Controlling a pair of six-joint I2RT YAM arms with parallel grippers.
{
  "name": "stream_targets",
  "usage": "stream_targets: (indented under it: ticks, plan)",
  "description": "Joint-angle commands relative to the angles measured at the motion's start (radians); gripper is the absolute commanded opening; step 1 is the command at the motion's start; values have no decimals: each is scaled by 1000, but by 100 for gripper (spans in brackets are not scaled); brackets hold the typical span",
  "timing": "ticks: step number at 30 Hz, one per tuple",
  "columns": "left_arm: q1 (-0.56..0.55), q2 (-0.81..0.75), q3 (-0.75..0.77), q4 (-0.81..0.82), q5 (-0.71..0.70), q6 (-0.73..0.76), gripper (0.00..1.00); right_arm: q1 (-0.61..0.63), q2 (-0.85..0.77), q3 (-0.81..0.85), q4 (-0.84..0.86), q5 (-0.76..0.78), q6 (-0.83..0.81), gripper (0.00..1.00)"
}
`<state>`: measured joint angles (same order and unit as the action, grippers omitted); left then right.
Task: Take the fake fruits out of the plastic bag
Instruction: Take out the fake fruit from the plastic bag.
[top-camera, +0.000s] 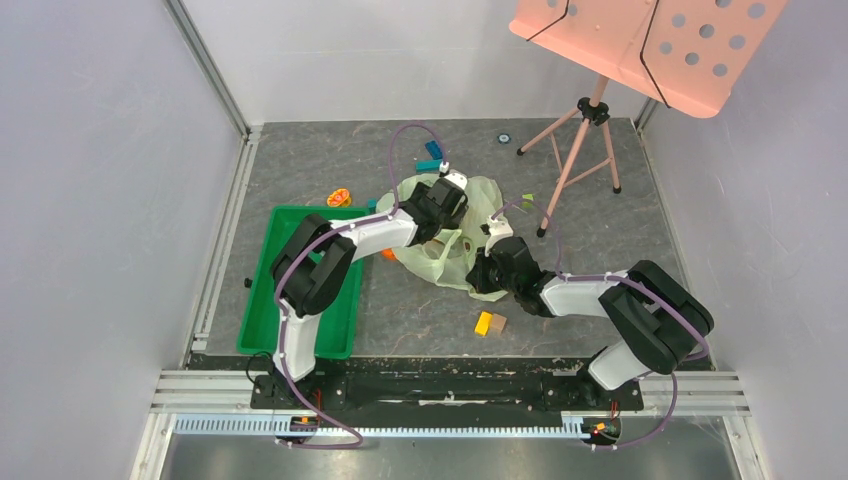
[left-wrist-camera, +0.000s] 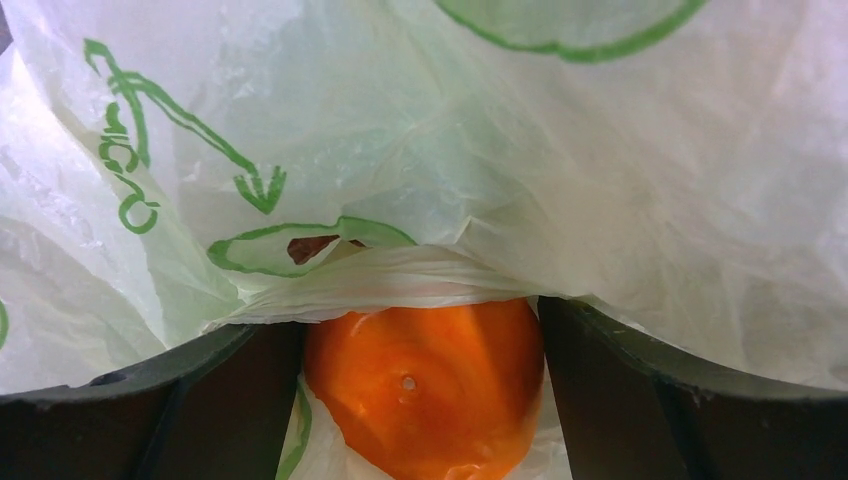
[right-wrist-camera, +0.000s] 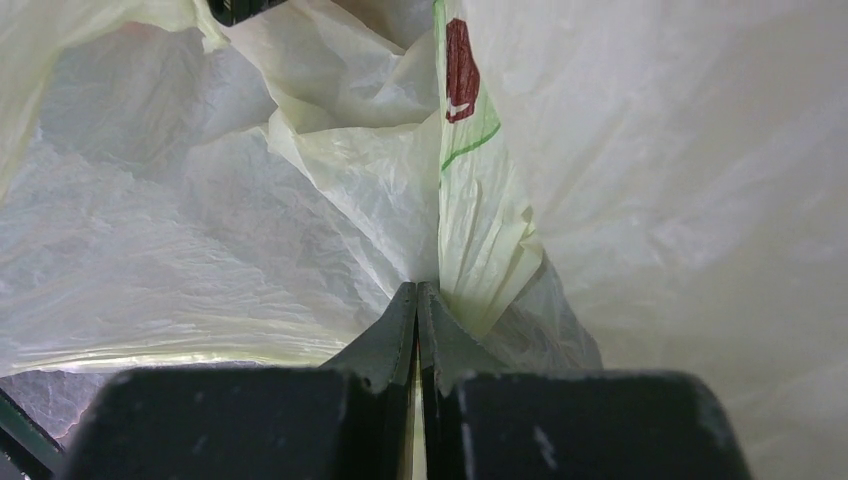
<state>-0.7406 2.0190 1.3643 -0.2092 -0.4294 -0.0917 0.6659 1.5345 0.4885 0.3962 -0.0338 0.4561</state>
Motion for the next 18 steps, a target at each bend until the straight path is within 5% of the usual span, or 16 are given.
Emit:
stream_targets:
  ticks: [1,10,18]
  plan:
    - [7,19,38,-72,48,-52,87,5,30,-13,-93,-12,-5,1]
    - [7,44,48,-115,70,-71,84,4,24,-13,-94,-17,-5,1]
    - [6,-18,42,-124,111,-102,55,5,20,-16,-97,-11,-7,1]
